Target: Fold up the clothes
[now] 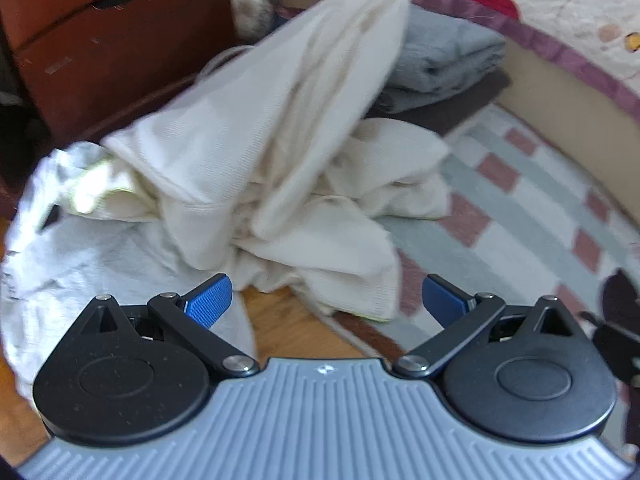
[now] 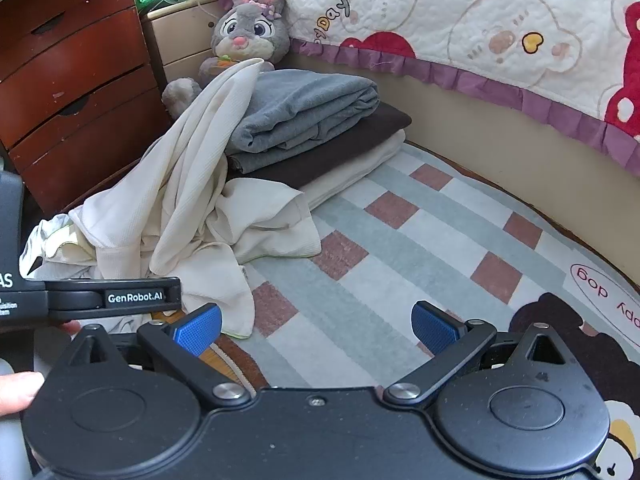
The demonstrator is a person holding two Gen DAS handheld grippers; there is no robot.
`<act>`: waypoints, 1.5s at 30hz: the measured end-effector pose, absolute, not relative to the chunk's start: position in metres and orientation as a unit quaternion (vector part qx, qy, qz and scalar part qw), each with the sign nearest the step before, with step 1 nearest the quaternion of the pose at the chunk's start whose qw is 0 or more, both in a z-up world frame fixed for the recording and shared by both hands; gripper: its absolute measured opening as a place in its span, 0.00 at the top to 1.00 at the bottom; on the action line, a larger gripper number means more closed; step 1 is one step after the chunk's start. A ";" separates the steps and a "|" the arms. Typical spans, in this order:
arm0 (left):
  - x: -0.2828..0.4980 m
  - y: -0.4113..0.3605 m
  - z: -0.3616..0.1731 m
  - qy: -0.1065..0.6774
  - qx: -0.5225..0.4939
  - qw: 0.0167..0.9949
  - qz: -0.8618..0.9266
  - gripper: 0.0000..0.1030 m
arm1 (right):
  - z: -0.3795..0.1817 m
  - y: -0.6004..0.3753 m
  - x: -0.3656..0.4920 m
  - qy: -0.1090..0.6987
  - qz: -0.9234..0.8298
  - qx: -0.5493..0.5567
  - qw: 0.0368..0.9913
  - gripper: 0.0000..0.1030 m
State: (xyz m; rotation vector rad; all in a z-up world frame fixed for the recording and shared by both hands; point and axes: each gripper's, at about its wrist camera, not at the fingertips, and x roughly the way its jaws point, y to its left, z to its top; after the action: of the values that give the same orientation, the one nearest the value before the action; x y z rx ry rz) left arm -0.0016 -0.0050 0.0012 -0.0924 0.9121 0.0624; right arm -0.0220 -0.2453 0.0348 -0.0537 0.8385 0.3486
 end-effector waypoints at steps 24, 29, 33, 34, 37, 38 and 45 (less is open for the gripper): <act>-0.025 -0.009 0.029 0.389 -0.047 0.920 -0.007 0.00 | 0.045 -0.242 -0.026 0.402 0.186 -0.002 0.897 0.01; -0.025 -0.009 0.029 0.389 -0.048 0.920 -0.008 0.00 | 0.044 -0.242 -0.026 0.400 0.184 -0.004 0.898 0.01; -0.024 -0.008 0.029 0.389 -0.048 0.920 -0.009 0.00 | 0.042 -0.242 -0.026 0.403 0.185 -0.005 0.896 0.01; -0.024 -0.008 0.029 0.389 -0.049 0.920 -0.010 0.00 | 0.041 -0.242 -0.025 0.403 0.185 -0.005 0.896 0.01; -0.024 -0.007 0.027 0.390 -0.047 0.919 -0.016 0.00 | 0.041 -0.242 -0.025 0.404 0.185 -0.005 0.896 0.01; -0.023 -0.006 0.026 0.390 -0.048 0.919 -0.016 0.00 | 0.040 -0.242 -0.025 0.404 0.185 -0.005 0.896 0.01; -0.022 -0.006 0.025 0.396 -0.049 0.917 -0.017 0.00 | 0.039 -0.242 -0.025 0.406 0.185 -0.004 0.895 0.01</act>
State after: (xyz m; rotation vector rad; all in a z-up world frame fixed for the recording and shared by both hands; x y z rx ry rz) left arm -0.0222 -0.0064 0.0248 -0.1011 0.8147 -0.0341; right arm -0.0247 -0.2420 0.0388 -0.0081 0.8422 0.3831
